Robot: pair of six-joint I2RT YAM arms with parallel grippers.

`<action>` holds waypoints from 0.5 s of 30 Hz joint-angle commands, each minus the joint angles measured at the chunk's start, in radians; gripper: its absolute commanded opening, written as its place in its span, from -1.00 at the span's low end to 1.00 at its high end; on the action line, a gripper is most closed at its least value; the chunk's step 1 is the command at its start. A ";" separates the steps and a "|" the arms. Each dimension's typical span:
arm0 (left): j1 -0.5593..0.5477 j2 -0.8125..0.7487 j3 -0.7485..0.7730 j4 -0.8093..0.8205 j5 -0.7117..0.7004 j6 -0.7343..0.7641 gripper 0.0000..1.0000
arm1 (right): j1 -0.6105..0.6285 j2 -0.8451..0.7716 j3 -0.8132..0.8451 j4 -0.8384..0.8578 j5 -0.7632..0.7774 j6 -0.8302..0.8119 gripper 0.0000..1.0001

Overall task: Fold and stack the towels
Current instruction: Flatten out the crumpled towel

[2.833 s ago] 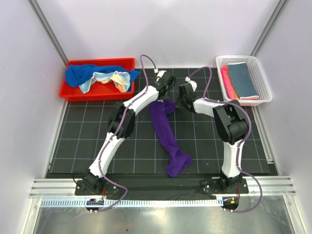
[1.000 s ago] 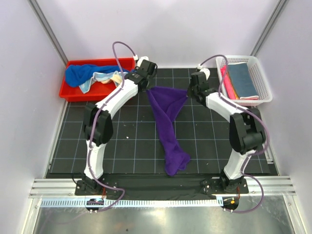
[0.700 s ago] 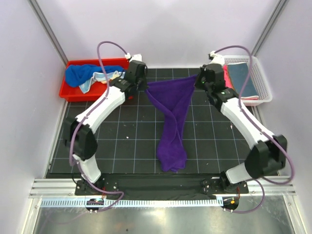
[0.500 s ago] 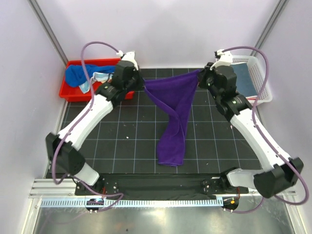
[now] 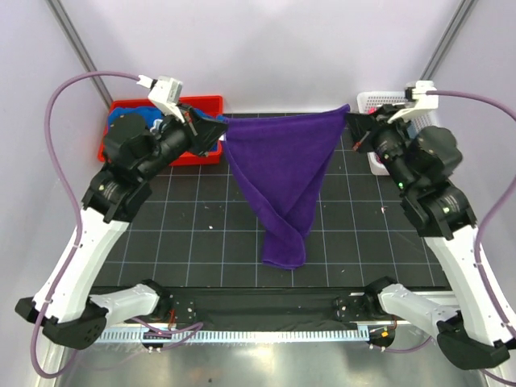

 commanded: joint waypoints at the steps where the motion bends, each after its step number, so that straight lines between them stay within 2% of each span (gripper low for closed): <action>1: 0.005 -0.033 0.049 -0.012 0.117 0.042 -1.00 | 0.002 -0.039 0.076 -0.023 -0.044 -0.010 -0.98; 10: 0.005 -0.085 0.179 -0.026 0.219 0.031 -1.00 | 0.002 -0.082 0.213 -0.063 -0.097 0.001 -0.98; 15: 0.005 -0.119 0.204 -0.017 0.291 0.025 -1.00 | 0.002 -0.124 0.253 -0.079 -0.157 0.007 -0.98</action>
